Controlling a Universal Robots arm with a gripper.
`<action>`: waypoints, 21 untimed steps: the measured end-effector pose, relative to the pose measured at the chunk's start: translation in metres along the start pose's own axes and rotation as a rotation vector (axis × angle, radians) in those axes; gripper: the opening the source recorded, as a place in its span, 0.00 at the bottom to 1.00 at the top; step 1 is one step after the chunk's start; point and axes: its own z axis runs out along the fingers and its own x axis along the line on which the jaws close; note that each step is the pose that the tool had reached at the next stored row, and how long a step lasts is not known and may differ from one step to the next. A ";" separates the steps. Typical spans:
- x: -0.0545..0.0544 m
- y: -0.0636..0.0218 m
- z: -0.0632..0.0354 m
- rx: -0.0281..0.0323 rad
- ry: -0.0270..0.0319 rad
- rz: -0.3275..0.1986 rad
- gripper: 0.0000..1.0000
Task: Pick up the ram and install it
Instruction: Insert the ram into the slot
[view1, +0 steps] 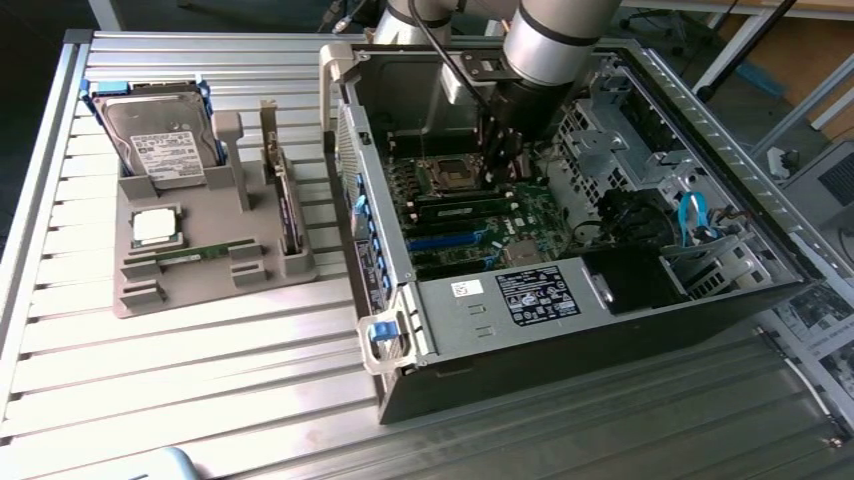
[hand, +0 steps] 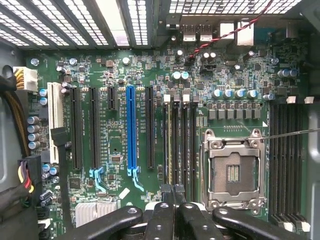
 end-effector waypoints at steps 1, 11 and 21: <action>0.000 0.0000 -0.0007 0.0000 0.0000 0.000 0.11; 0.000 0.0000 -0.0068 0.0000 0.0000 0.000 0.11; -0.001 0.0002 -0.0163 0.0000 0.0000 0.000 0.11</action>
